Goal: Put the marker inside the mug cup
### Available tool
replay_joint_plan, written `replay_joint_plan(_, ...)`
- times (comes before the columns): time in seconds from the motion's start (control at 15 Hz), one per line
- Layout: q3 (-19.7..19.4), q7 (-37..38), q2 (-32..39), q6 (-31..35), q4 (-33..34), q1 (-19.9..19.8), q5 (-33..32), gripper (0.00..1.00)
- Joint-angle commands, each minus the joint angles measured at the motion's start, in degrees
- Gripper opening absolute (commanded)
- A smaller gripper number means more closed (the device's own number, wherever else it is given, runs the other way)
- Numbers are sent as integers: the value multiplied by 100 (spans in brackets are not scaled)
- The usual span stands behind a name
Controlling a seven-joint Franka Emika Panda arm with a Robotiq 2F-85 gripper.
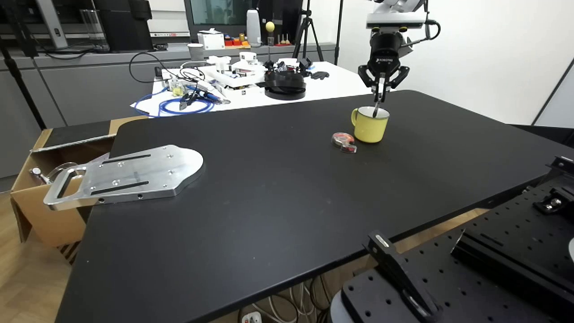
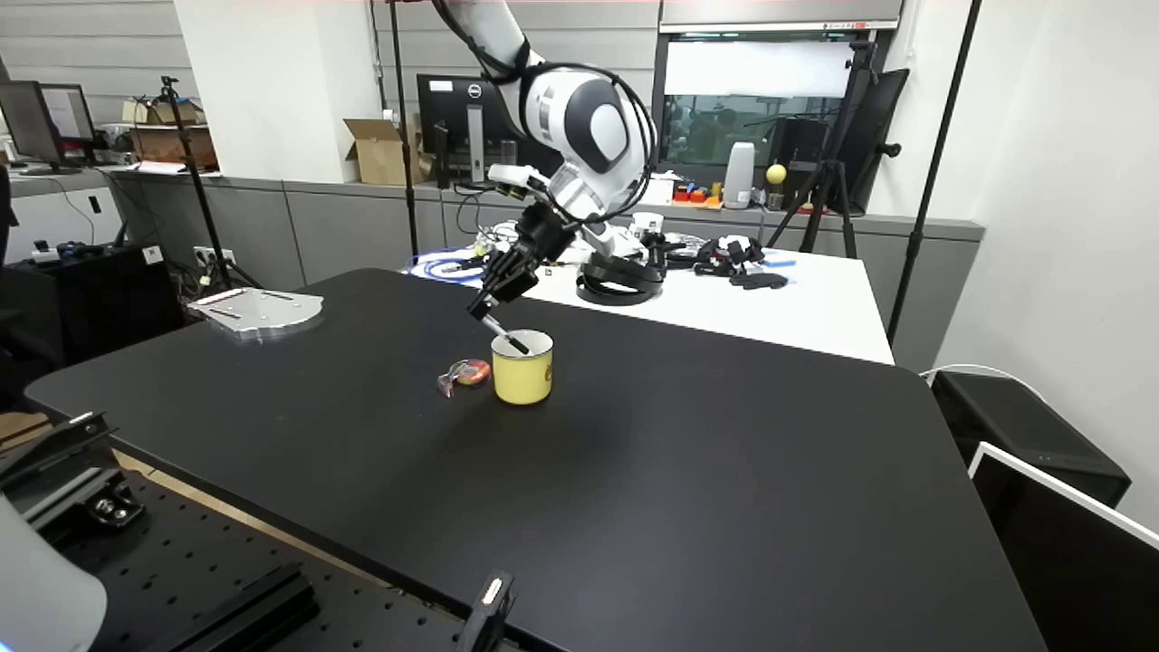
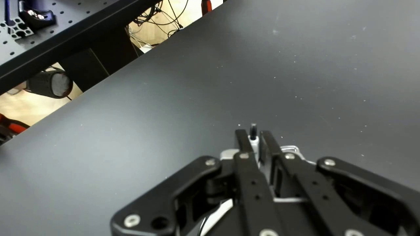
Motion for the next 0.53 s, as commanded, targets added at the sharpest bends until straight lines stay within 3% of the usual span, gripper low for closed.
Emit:
replay_joint_plan(0.0,78,-53,127,85,124,-39,42,22)
replay_joint_plan(0.07,92,-62,123,86,127,-29,32,39)
replay_joint_plan(0.47,104,-147,29,150,62,3,-26,79)
